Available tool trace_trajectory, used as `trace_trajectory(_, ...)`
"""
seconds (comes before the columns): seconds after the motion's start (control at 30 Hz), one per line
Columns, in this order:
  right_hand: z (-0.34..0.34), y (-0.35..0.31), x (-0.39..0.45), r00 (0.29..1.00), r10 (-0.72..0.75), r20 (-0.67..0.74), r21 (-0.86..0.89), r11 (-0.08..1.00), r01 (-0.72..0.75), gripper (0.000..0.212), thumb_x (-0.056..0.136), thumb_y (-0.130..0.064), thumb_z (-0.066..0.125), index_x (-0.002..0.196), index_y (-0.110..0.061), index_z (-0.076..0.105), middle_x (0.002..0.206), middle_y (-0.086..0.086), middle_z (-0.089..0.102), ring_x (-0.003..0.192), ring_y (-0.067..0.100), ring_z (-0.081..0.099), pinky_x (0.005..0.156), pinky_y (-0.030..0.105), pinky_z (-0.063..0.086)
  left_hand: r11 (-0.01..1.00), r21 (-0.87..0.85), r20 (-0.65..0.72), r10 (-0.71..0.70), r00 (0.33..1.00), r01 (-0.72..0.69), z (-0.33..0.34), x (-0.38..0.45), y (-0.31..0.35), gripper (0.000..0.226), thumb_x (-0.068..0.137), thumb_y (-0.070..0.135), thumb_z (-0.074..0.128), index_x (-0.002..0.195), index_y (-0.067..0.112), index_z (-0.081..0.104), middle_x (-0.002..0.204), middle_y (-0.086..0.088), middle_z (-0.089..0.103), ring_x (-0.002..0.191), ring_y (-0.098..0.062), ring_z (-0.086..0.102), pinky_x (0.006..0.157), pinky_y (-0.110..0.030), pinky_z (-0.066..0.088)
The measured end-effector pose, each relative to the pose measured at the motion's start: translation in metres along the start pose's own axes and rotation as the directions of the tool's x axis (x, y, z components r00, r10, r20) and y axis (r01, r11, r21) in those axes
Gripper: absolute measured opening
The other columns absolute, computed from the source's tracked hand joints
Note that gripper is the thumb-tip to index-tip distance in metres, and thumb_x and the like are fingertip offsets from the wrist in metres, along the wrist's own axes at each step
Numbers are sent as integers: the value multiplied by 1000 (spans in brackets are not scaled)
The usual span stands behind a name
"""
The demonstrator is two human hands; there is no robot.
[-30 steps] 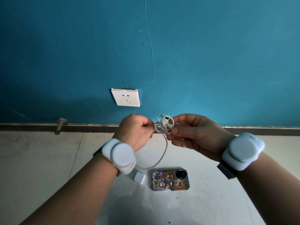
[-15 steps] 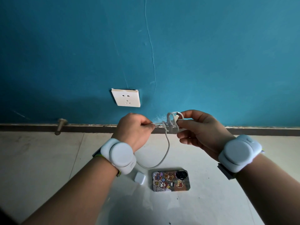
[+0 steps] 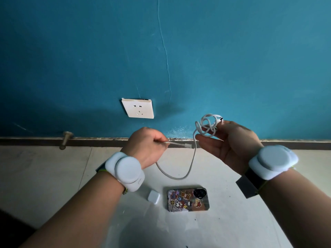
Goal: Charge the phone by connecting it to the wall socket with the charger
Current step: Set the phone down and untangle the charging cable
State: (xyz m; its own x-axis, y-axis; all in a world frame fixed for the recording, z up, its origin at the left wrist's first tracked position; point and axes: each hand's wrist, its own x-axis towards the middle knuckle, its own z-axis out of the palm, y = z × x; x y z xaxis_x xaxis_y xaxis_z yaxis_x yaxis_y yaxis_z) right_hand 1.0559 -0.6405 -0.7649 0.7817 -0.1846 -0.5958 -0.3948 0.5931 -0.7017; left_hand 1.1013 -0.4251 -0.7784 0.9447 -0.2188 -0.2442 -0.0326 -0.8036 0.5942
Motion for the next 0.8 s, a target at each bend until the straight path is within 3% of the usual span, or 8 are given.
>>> trace_trajectory(0.13, 0, 1, 1, 1000, -7, 1, -35, 999, 7, 15, 97, -12, 45, 99, -9, 59, 89, 16, 77, 81, 38, 75, 60, 38, 60, 993, 113, -8, -34, 999, 35, 6, 0, -5, 38, 85, 19, 54, 117, 33, 69, 118, 9, 68, 110, -16, 60, 90, -19, 42)
trace_trajectory(0.27, 4, 2, -1, 999, 2, 41, -62, 998, 1, 19, 99, -14, 43, 105, -7, 61, 90, 17, 76, 79, 36, 75, 58, 35, 59, 997, 26, -17, -69, 997, 69, 7, -1, -3, 41, 87, 29, 60, 127, 28, 61, 125, 4, 64, 114, -19, 59, 100, -29, 45)
trace_trajectory(0.37, 10, 7, -5, 994, 34, 106, -133, 991, -20, 18, 98, -12, 44, 107, -6, 59, 91, 18, 76, 80, 36, 75, 60, 34, 60, 997, -66, -65, 38, 997, -42, 7, -2, 6, 34, 84, 32, 68, 118, 30, 67, 117, 10, 67, 108, -12, 63, 96, -26, 47)
trace_trajectory(0.47, 15, 14, -8, 983, 66, 173, -190, 981, -32, 21, 96, -10, 46, 111, -2, 59, 93, 21, 75, 82, 35, 75, 62, 35, 60, 965, -252, 41, 88, 995, -75, 9, -6, 17, 27, 81, 28, 75, 108, 26, 72, 105, 12, 71, 96, -7, 67, 88, -24, 51)
trace_trajectory(0.6, 16, 12, -11, 973, 75, 217, -185, 982, -34, 31, 96, -10, 46, 120, 7, 54, 97, 22, 75, 86, 36, 74, 66, 36, 60, 926, -364, 112, 149, 982, -99, 10, -7, 23, 11, 85, 19, 73, 92, 12, 76, 90, -6, 76, 91, -27, 70, 88, -43, 54)
trace_trajectory(0.7, 15, 8, -11, 970, 96, 225, -173, 983, -57, 34, 96, -13, 43, 123, 3, 56, 101, 21, 74, 91, 37, 73, 67, 35, 60, 921, -371, 84, 157, 984, -115, 8, -6, 21, 9, 86, 23, 73, 80, 16, 76, 78, -8, 74, 84, -34, 68, 83, -48, 53)
trace_trajectory(0.8, 15, 7, -11, 965, 130, 228, -155, 983, -96, 35, 94, -19, 43, 118, -3, 62, 107, 20, 73, 94, 38, 72, 74, 38, 59, 925, -348, 69, 185, 980, -150, 7, -5, 19, 13, 86, 27, 70, 83, 16, 77, 78, -13, 72, 81, -36, 65, 80, -49, 53)
